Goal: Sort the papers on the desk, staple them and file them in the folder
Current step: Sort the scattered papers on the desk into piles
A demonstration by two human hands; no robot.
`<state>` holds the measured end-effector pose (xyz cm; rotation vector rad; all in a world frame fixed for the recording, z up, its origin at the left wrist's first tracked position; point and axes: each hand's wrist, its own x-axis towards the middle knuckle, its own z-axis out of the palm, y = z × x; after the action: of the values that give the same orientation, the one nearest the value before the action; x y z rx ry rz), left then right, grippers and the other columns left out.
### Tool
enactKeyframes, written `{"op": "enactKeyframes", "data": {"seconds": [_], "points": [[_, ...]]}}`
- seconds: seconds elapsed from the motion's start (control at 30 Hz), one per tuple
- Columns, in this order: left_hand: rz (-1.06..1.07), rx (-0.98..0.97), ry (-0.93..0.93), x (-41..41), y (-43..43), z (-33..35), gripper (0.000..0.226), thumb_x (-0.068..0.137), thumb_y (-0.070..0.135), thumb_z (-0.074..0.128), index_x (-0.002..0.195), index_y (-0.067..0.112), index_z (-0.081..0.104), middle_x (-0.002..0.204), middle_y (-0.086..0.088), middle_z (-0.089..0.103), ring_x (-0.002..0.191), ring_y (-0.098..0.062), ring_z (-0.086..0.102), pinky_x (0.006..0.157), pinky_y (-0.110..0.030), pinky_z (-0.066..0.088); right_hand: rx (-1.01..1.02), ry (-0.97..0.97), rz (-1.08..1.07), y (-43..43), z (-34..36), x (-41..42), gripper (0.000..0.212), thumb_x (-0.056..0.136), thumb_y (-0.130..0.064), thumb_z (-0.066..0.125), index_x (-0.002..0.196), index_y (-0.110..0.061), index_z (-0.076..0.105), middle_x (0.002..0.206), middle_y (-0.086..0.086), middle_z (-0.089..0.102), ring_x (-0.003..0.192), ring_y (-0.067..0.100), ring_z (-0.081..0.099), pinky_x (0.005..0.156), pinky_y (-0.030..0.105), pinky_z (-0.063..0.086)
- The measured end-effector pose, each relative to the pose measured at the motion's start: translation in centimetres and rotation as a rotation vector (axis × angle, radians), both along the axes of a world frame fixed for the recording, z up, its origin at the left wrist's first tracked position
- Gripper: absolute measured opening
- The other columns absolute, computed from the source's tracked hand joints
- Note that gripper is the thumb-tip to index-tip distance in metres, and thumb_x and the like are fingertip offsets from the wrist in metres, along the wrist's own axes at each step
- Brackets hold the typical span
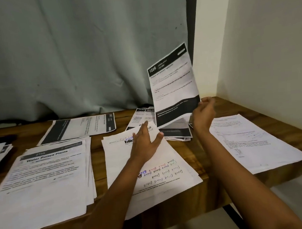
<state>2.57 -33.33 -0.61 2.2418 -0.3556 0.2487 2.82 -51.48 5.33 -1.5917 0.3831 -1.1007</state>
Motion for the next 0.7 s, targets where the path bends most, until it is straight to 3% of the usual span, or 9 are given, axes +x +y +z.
{"op": "enactKeyframes", "data": {"seconds": [0.07, 0.17, 0.27, 0.33, 0.4, 0.47, 0.57, 0.7], "points": [[0.016, -0.255, 0.051, -0.8, 0.3, 0.8, 0.067, 0.091, 0.055, 0.046, 0.148, 0.028, 0.022, 0.153, -0.001, 0.031, 0.133, -0.026, 0.041, 0.106, -0.042, 0.04, 0.036, -0.062, 0.025, 0.9, 0.3, -0.6, 0.023, 0.098, -0.008, 0.043, 0.121, -0.008, 0.042, 0.103, 0.001, 0.054, 0.091, 0.013, 0.055, 0.062, 0.005, 0.04], [-0.001, -0.504, 0.185, -1.8, 1.2, 2.4, 0.056, 0.095, 0.054, 0.039, 0.144, 0.028, 0.03, 0.144, -0.001, 0.045, 0.119, -0.02, 0.052, 0.091, -0.031, 0.044, 0.125, -0.095, 0.084, 2.6, 0.5, -1.5, 0.03, 0.097, -0.005, 0.047, 0.125, -0.008, 0.039, 0.109, 0.001, 0.054, 0.096, 0.011, 0.054, 0.06, 0.003, 0.042], [-0.017, -0.661, 0.24, -2.5, 2.3, 3.8, 0.051, 0.095, 0.056, 0.037, 0.135, 0.025, 0.044, 0.116, 0.003, 0.06, 0.095, -0.008, 0.058, 0.075, -0.024, 0.046, 0.204, -0.072, 0.199, 5.2, 0.3, -2.2, 0.035, 0.093, 0.0, 0.051, 0.124, -0.009, 0.038, 0.116, 0.004, 0.055, 0.1, 0.012, 0.056, 0.059, 0.003, 0.045], [-0.051, -0.796, 0.263, -2.5, 3.0, 4.3, 0.052, 0.095, 0.056, 0.038, 0.13, 0.02, 0.05, 0.117, 0.001, 0.063, 0.101, -0.01, 0.061, 0.083, -0.026, 0.05, 0.244, -0.035, 0.294, 7.1, -0.3, -2.6, 0.037, 0.091, 0.003, 0.052, 0.121, -0.011, 0.037, 0.112, 0.004, 0.055, 0.102, 0.017, 0.058, 0.07, 0.015, 0.052], [-0.037, -0.929, 0.275, -2.6, 3.9, 4.9, 0.057, 0.091, 0.057, 0.045, 0.13, 0.017, 0.051, 0.123, -0.006, 0.064, 0.108, -0.018, 0.064, 0.093, -0.037, 0.052, 0.265, 0.025, 0.363, 9.1, -1.0, -2.9, 0.038, 0.09, 0.003, 0.054, 0.12, -0.013, 0.036, 0.113, 0.006, 0.056, 0.1, 0.019, 0.058, 0.079, 0.03, 0.055], [0.015, -1.063, 0.228, -2.7, 4.9, 5.1, 0.049, 0.092, 0.045, 0.055, 0.129, 0.014, 0.051, 0.121, -0.008, 0.065, 0.102, -0.019, 0.067, 0.087, -0.036, 0.056, 0.277, 0.067, 0.44, 11.0, -1.7, -3.3, 0.04, 0.089, 0.003, 0.056, 0.117, -0.015, 0.035, 0.112, 0.007, 0.056, 0.097, 0.019, 0.059, 0.078, 0.034, 0.056], [0.174, -1.132, 0.152, -2.6, 7.1, 5.1, 0.027, 0.094, 0.012, 0.057, 0.121, 0.011, 0.056, 0.111, -0.004, 0.068, 0.086, -0.013, 0.068, 0.063, -0.022, 0.058, 0.318, 0.114, 0.579, 13.1, -2.3, -3.3, 0.045, 0.083, 0.006, 0.061, 0.111, -0.019, 0.036, 0.108, 0.007, 0.06, 0.094, 0.019, 0.062, 0.071, 0.033, 0.057], [0.323, -1.116, 0.109, -2.0, 11.8, 5.0, 0.022, 0.091, 0.004, 0.057, 0.111, 0.013, 0.062, 0.106, -0.003, 0.068, 0.089, -0.017, 0.066, 0.067, -0.026, 0.057, 0.555, 0.112, 0.871, 13.8, -1.4, -2.0, 0.034, 0.082, 0.01, 0.061, 0.109, -0.006, 0.047, 0.102, 0.012, 0.065, 0.089, 0.022, 0.065, 0.068, 0.031, 0.058]]}}
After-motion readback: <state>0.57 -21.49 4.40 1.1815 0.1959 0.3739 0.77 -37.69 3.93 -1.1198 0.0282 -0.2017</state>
